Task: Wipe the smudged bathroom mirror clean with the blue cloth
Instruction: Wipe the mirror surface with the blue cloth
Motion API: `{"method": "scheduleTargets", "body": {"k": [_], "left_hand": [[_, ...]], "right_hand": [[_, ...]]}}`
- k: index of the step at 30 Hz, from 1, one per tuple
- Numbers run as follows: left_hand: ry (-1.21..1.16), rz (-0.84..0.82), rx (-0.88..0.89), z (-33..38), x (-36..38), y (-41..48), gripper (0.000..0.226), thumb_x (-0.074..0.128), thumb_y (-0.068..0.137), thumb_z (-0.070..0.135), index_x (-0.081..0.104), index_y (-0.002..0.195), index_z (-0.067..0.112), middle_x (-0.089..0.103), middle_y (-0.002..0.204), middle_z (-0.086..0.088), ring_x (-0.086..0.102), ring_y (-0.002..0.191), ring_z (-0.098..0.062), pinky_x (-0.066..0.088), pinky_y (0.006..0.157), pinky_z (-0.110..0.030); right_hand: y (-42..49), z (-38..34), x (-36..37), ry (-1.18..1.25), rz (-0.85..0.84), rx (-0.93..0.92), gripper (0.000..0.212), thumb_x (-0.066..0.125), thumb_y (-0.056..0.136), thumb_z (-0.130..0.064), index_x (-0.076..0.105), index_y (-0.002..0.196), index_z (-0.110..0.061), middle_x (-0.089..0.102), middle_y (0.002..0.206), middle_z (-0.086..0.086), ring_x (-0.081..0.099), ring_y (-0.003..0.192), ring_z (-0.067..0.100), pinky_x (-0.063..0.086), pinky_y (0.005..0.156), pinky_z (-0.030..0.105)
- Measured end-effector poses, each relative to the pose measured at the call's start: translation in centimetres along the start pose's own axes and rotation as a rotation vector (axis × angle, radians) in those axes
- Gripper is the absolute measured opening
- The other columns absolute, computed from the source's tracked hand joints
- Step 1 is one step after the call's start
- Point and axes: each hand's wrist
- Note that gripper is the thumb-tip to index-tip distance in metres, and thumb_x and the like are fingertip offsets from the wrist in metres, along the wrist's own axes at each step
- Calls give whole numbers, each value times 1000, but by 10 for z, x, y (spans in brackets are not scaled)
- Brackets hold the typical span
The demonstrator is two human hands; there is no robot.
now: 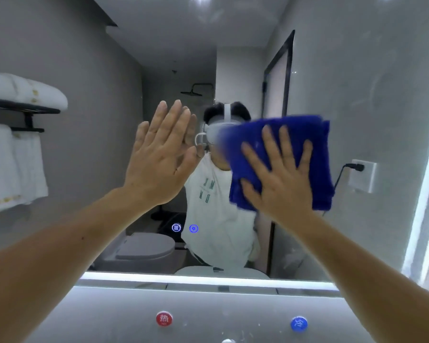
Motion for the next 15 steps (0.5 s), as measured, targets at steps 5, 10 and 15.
{"method": "scheduleTargets", "body": {"k": [5,10,15], "left_hand": [[-24,-39,-12,32,3,-3,69,18,95,49,17,155,17,11,164,-1,1,151,-16,11,120,-48],[-26,-66,-18,49,-2,-7,68,16,95,50,12,156,19,6,165,2,-6,151,-11,4,122,-44],[30,-30,-53,45,-9,-9,68,18,96,50,21,155,17,13,164,1,2,151,-15,10,120,-47]], "right_hand": [[-128,-25,20,11,-139,-321,61,40,97,-50,29,152,-27,17,161,8,8,149,34,1,116,61],[-151,-4,18,-46,-198,-656,59,40,99,-46,27,154,-25,21,161,4,12,148,31,-2,118,56],[-49,48,-2,-2,-26,-437,56,43,99,-41,33,152,-25,24,160,6,19,148,30,12,116,60]]}}
Point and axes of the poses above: each hand's wrist, its own y-axis towards the middle knuckle, its own x-axis out of the palm, z = x × y
